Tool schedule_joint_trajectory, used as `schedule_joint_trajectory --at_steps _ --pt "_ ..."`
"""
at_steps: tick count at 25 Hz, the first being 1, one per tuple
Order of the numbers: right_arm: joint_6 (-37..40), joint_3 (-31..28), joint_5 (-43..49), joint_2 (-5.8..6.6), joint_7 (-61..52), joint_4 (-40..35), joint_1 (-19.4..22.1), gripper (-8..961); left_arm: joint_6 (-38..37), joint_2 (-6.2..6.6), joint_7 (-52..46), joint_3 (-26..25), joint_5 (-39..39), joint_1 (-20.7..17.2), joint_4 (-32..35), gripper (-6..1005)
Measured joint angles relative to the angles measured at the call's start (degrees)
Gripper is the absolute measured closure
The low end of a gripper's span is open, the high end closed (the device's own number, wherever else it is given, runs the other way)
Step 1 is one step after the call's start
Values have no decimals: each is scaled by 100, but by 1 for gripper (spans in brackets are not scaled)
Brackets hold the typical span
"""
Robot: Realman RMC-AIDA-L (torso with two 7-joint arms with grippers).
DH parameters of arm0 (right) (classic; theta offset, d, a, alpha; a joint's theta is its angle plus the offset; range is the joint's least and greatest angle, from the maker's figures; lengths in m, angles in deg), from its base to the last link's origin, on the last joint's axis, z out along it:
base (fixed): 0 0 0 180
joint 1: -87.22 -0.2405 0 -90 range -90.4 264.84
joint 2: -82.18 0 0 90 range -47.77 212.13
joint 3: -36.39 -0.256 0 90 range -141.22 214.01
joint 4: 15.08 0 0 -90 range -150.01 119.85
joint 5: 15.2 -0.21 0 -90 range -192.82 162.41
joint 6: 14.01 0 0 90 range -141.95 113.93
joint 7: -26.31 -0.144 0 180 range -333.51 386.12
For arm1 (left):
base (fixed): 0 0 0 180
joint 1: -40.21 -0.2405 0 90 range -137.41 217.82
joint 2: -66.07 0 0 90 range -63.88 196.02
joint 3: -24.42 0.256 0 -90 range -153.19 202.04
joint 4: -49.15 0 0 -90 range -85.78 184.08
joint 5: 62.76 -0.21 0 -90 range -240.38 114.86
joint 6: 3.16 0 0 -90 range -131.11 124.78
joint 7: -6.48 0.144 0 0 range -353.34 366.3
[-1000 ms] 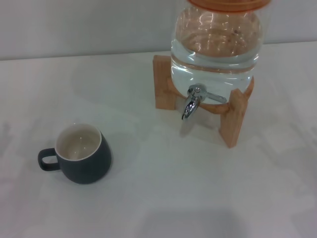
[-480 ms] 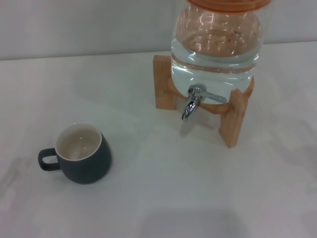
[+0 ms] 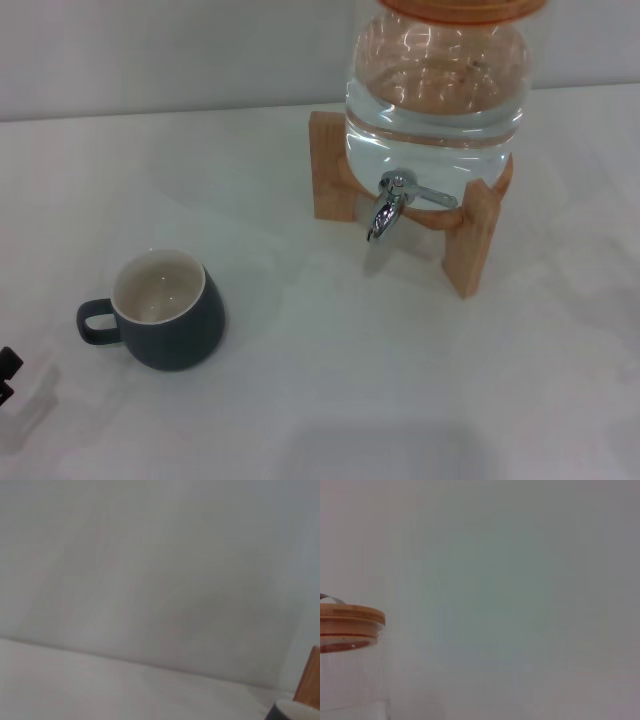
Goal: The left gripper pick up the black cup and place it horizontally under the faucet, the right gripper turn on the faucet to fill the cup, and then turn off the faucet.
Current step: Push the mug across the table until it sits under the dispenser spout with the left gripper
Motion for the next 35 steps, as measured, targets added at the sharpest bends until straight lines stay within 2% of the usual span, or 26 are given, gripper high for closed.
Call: schedule_joint_trajectory --at_steps 11,22,35 --pt "4 2 -4 -84 32 2 -5 95 -601 5 332 7 -248 405 -304 118" --pt "4 2 0 -117 33 -70 -16 95 -777 3 371 8 -502 746 -431 118" --pt "14 2 16 -151 7 -208 -24 95 -1011 5 318 8 -607 916 -482 119"
